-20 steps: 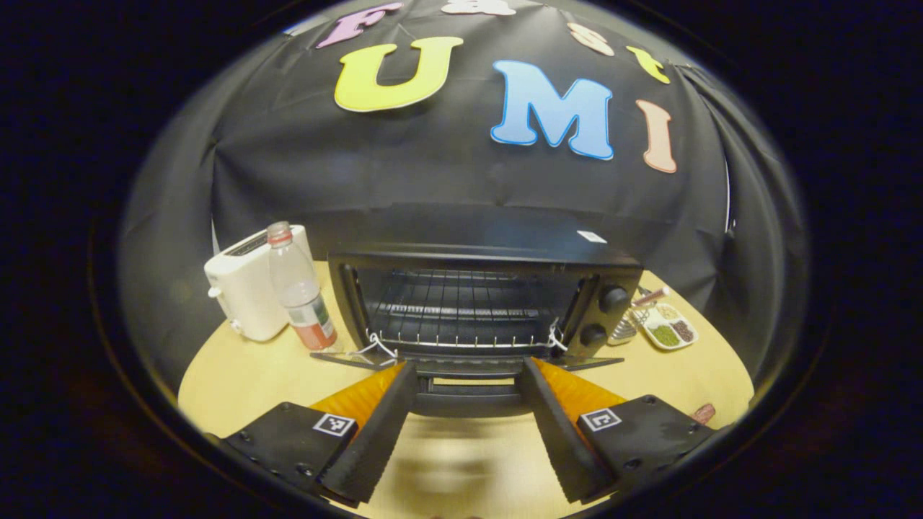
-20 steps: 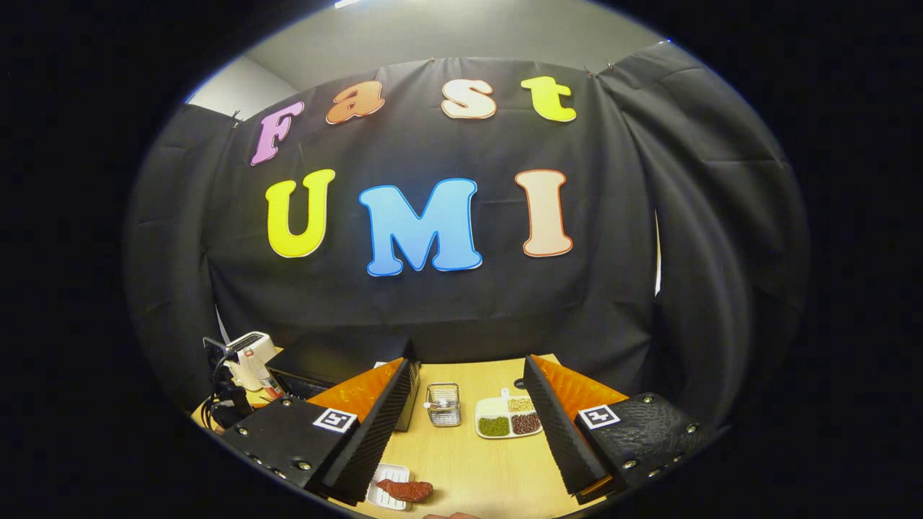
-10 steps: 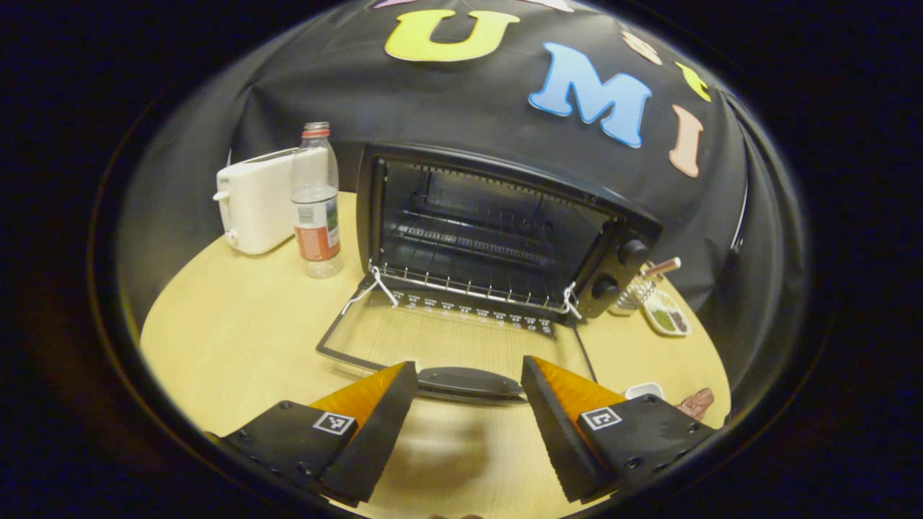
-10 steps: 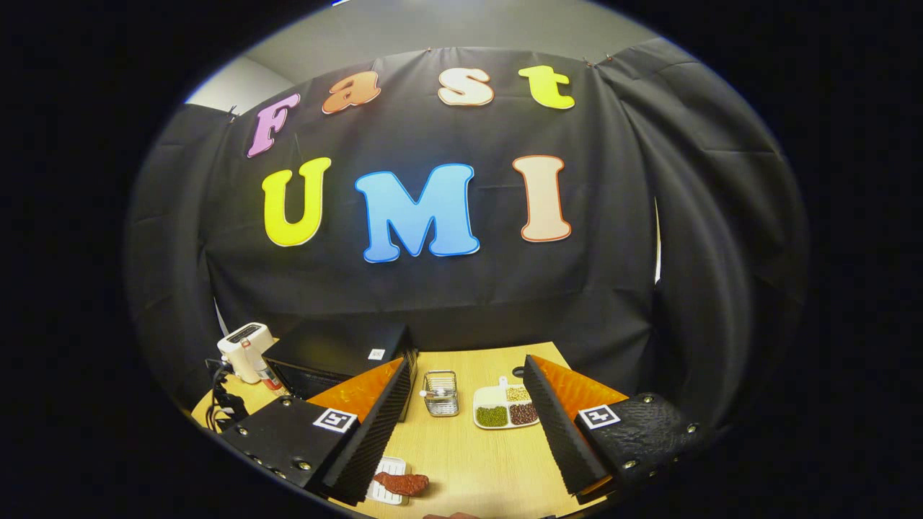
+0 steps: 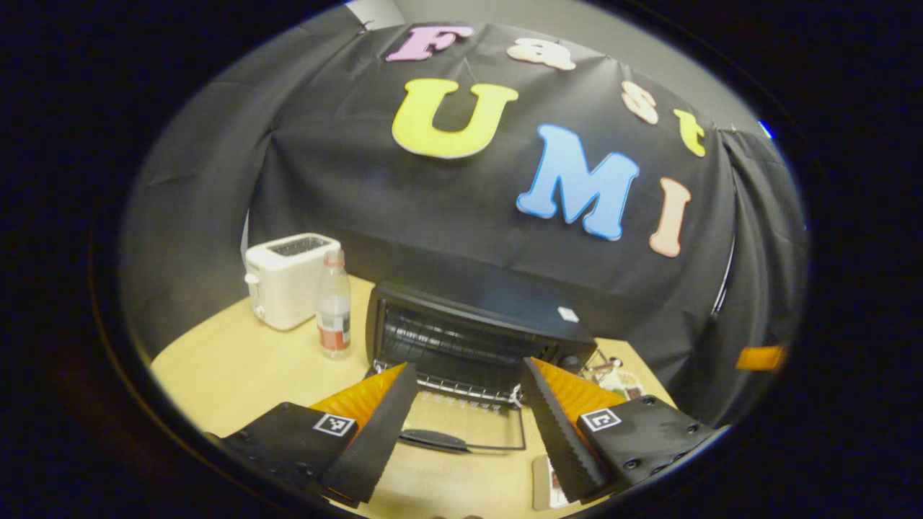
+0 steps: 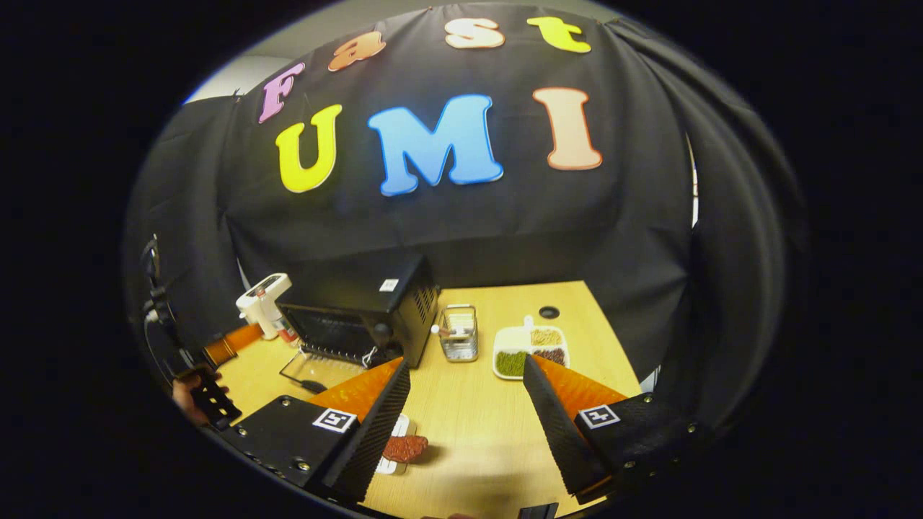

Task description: Open the electric oven with the left hand, put the food in, and close the electric oven.

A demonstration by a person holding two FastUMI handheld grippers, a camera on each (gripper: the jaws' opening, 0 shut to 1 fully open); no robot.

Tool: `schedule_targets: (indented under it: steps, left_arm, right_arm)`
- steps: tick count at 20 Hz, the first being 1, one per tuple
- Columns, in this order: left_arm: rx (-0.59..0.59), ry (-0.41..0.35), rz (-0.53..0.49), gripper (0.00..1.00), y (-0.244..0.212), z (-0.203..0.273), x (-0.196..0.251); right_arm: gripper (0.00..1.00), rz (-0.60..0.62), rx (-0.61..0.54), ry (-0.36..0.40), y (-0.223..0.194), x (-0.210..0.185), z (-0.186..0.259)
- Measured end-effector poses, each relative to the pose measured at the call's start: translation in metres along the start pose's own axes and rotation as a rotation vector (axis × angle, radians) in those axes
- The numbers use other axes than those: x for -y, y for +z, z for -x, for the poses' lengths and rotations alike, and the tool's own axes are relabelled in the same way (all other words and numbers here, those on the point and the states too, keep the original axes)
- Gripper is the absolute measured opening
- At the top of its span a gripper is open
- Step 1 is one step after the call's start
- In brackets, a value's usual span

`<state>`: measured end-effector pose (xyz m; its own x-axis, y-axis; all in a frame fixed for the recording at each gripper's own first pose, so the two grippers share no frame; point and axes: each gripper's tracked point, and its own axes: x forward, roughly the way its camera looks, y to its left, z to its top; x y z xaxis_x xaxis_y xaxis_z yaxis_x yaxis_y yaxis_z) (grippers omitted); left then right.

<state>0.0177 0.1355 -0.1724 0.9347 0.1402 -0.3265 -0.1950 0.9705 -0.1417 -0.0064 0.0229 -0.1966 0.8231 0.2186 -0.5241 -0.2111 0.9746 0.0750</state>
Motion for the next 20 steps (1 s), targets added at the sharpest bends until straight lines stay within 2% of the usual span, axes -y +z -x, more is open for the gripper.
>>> schedule_targets:
  steps: [1,4,8,9,10,11,13,16,17,20]
  left_arm:
    - [0.042,0.001,-0.021,0.98,0.023,0.013,0.005]
    - [0.146,0.019,-0.096,1.0,0.083,0.045,0.022]
    - [0.231,0.051,-0.162,1.0,0.135,0.087,0.038]
    - [0.23,0.066,-0.159,1.0,0.138,0.093,0.039]
    - [0.222,0.077,-0.147,0.92,0.136,0.095,0.039]
    - [0.219,0.086,-0.134,0.97,0.134,0.096,0.039]
    - [0.211,0.096,-0.103,0.97,0.131,0.097,0.038]
    - [0.199,0.089,-0.089,0.92,0.134,0.099,0.03]
    - [0.2,0.085,-0.087,1.0,0.136,0.096,0.026]
    - [0.181,0.024,-0.066,1.0,0.136,0.081,0.021]
  right_arm:
    - [0.96,-0.011,-0.042,0.033,-0.015,-0.002,-0.006]
    - [0.98,-0.086,-0.172,0.125,-0.063,-0.01,-0.02]
    - [0.98,-0.157,-0.341,0.215,-0.129,-0.02,-0.038]
    - [0.97,-0.173,-0.375,0.237,-0.141,-0.023,-0.043]
    - [0.98,-0.186,-0.404,0.26,-0.156,-0.028,-0.049]
    - [0.98,-0.197,-0.432,0.275,-0.17,-0.036,-0.057]
    - [0.98,-0.219,-0.486,0.299,-0.191,-0.044,-0.065]
    - [0.95,-0.334,-0.507,0.313,-0.197,-0.052,-0.069]
    - [0.95,-0.382,-0.51,0.32,-0.196,-0.055,-0.07]
    - [0.81,-0.503,-0.52,0.302,-0.2,-0.068,-0.077]
